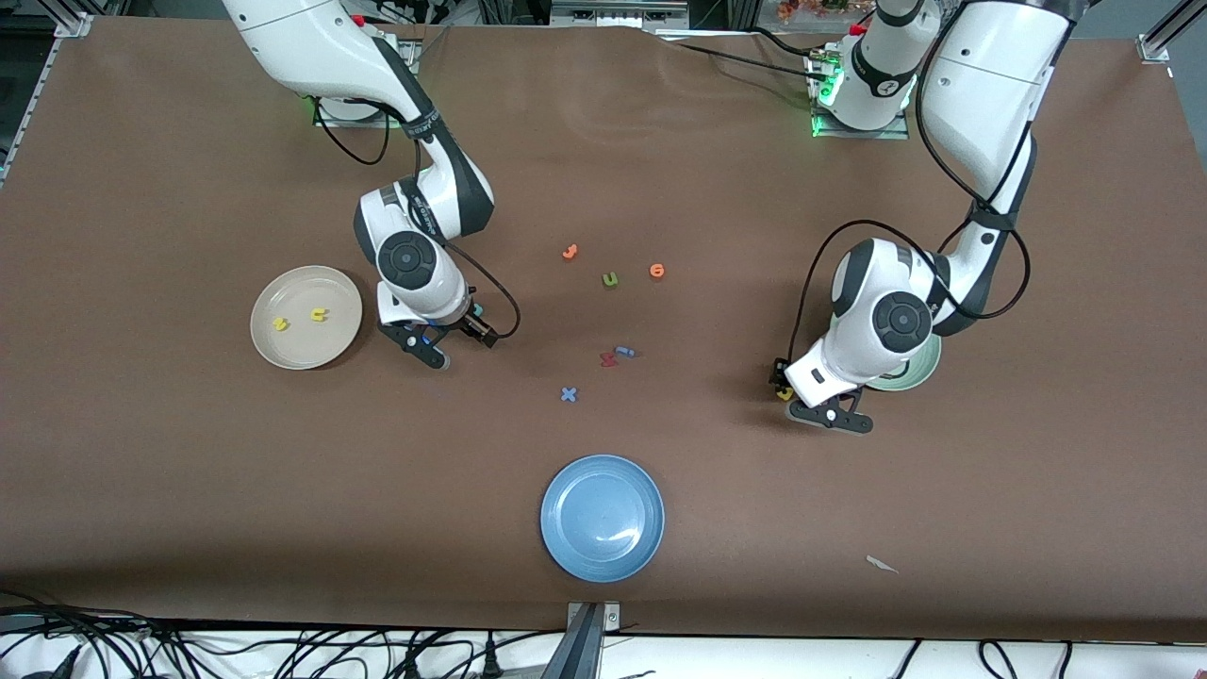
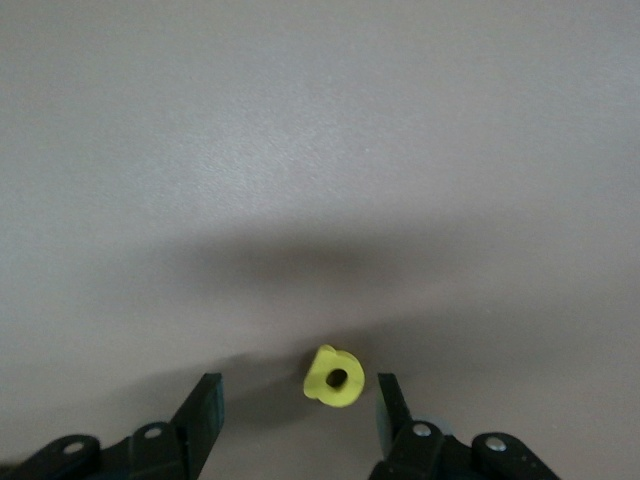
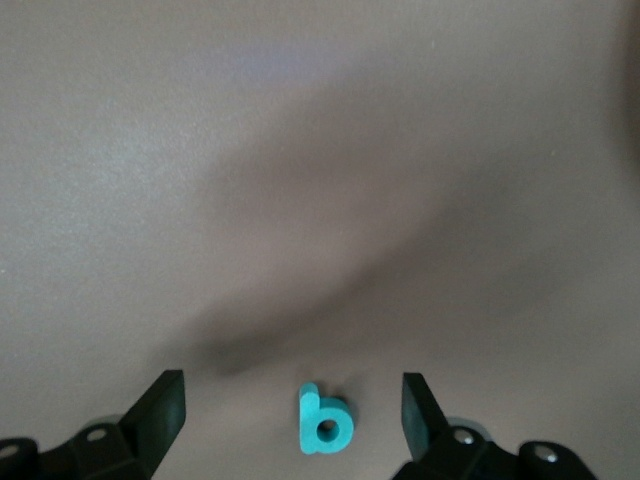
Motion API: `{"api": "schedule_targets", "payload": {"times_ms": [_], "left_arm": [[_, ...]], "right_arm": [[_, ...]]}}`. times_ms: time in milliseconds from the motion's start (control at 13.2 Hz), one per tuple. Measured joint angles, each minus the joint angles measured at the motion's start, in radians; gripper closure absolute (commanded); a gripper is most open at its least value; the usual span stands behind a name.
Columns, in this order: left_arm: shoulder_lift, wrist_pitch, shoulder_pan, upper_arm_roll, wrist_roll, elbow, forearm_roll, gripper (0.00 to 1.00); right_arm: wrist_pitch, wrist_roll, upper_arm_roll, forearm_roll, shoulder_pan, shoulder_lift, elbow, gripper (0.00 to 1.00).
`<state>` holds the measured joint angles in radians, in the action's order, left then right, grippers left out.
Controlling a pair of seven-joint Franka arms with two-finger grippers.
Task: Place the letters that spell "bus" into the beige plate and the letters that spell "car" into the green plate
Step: 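Grasp the yellow D and teal 6 with the left and right grippers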
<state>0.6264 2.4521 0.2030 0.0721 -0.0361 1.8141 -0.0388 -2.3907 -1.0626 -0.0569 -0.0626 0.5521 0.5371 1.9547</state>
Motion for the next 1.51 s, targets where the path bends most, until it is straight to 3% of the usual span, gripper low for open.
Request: {"api": "schedule_targets", "payload": {"times_ms": [151,302,377,679,906,1057,1132,1208,1434,1509], "left_arm": [[0.01,0.005,0.009,-0.001,-0.001,-0.005,0.0,0.3],[0.014,0.005,0.024,-0.002,-0.002,-0.007,0.0,0.3],[0.017,0.005,0.03,-0.002,-0.003,-0.007,0.0,0.3],[0.035,0.005,0.035,-0.005,-0.003,-0.007,0.0,0.32],[0.044,0.006,0.041,-0.006,-0.003,-0.008,0.0,0.54],[0.044,0.006,0.045,-0.008,-0.003,-0.011,0.003,0.75],[0.044,0.006,0.045,-0.009,-0.002,-0.015,0.01,0.92],[0.044,0.006,0.045,-0.01,-0.002,-0.017,0.02,1.0],[0.045,0.006,0.047,-0.01,-0.002,-0.018,0.027,1.0],[0.044,0.005,0.047,-0.01,-0.002,-0.019,0.029,1.0]], "right_arm": [[-0.043,-0.001,0.003,-0.03,0.0,0.0,0.023,0.14],[-0.069,-0.001,0.003,-0.035,0.0,0.0,0.043,0.31],[-0.073,-0.001,0.003,-0.035,0.0,0.0,0.049,0.35],[-0.079,-0.002,0.003,-0.037,-0.001,0.001,0.053,0.36],[-0.081,-0.004,0.007,-0.04,0.0,0.001,0.053,0.38],[-0.083,-0.022,0.017,-0.041,0.0,0.001,0.053,0.39],[-0.084,-0.028,0.021,-0.041,0.0,0.001,0.053,0.49],[-0.085,-0.031,0.024,-0.041,0.0,0.001,0.053,0.64],[-0.085,-0.032,0.024,-0.041,0.0,0.001,0.053,0.9],[-0.087,-0.032,0.024,-0.041,0.0,0.0,0.053,0.95]]}}
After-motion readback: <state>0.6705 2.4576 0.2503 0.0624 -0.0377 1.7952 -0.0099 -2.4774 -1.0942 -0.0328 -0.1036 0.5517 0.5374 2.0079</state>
